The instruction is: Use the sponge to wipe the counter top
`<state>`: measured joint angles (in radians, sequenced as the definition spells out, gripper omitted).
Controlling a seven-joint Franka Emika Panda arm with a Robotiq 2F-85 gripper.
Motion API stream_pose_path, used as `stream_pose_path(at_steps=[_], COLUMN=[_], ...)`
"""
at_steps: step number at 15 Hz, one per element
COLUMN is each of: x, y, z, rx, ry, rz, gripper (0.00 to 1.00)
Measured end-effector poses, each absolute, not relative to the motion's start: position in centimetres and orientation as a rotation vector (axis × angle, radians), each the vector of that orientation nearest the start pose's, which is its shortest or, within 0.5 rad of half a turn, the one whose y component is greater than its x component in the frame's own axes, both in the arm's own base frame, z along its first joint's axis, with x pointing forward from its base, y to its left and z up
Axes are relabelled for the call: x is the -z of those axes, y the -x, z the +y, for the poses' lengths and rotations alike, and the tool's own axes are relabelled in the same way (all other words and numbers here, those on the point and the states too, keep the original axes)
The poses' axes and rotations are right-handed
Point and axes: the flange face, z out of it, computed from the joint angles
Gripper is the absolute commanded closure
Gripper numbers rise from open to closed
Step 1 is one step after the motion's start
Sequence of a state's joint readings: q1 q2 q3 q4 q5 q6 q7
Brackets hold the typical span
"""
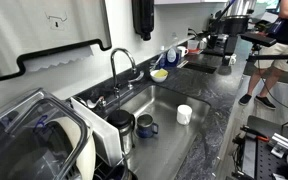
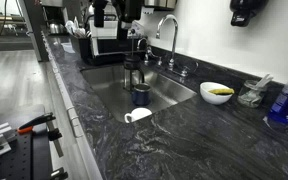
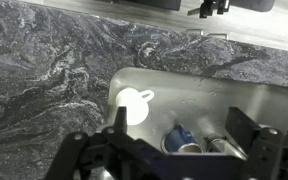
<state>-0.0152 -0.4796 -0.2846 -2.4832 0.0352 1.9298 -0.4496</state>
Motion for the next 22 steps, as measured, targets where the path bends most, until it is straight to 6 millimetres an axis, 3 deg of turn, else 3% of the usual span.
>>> stream_pose_path(at_steps=[17,22], x=[-44.4,-43.3], y=[-37.5,-38.3], z=[-11.5,-11.8], rx=[-0.049,-0.063], ry=[2.940,2.935], rz=[-0.269,-0.257], gripper=[0.00,0.00])
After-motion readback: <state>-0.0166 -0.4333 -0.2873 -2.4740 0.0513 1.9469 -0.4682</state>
